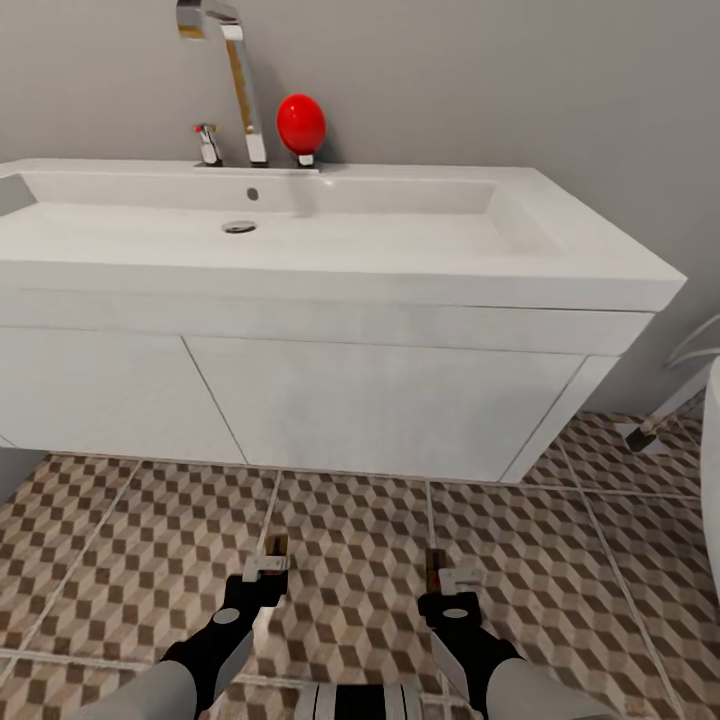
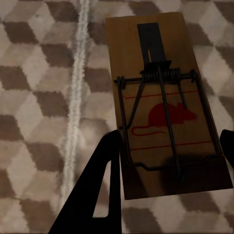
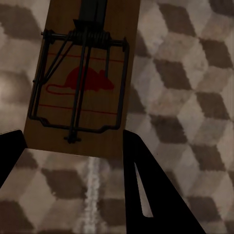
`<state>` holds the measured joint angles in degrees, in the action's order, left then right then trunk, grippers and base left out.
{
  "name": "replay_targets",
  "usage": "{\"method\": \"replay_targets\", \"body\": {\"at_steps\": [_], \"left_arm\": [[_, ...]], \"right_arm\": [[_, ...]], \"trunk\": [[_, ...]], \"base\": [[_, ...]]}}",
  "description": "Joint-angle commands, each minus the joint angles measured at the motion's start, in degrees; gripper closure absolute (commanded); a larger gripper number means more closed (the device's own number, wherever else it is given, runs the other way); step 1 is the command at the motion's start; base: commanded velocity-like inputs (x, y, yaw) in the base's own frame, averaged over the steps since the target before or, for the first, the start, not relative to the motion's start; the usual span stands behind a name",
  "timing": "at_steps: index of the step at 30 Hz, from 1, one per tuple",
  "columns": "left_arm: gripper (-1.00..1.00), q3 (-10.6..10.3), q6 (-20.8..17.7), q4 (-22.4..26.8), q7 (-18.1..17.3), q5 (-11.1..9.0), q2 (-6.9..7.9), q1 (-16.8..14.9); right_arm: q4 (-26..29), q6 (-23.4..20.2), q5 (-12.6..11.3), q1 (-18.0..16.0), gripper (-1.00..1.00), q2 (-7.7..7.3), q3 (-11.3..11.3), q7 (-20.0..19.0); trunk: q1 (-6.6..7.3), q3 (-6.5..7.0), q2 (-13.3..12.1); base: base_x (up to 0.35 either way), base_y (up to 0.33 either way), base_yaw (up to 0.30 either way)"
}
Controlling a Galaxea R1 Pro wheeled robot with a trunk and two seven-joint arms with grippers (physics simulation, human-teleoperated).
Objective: Take the four mousetraps from the cabinet in the bathroom and place them on the bathroom floor. Make sure all four end up on the same floor surface, and ensure that at least two of them are either under or directly next to the same bathroom sink.
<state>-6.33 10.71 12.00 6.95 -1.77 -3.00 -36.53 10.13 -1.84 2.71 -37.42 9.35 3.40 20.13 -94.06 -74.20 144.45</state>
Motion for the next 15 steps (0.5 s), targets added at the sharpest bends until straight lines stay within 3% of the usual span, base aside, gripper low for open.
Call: {"method": "replay_targets", "body": {"at_steps": [1, 7, 15], "left_arm": [[1.00, -0.52, 0.21, -0.05, 0.60, -0.08, 0.01, -0.04], [1.00, -0.53, 0.31, -0.05, 0.60, -0.07, 0.01, -0.04], [1.00, -0.53, 0.36, 0.29, 0.60, -0.07, 0.01, -0.04]], "right_arm": [[-0.02, 0.00, 0.09, -0.03, 1.00, -0.01, 0.33, 0.20], [0.09, 0.18, 0.10, -0.03, 1.00, -0.09, 0.32, 0.17], [0.30, 0.25, 0.14, -0.03, 1.00, -0.34, 0.36, 0.17]], "trunk": [[-0.01, -0.27, 0.03], [-0.17, -1.59, 0.11], [-0.17, -1.59, 0.11]], "base": [[0.000, 0.000, 0.000], [0.000, 0.000, 0.000], [0.000, 0.000, 0.000]]}}
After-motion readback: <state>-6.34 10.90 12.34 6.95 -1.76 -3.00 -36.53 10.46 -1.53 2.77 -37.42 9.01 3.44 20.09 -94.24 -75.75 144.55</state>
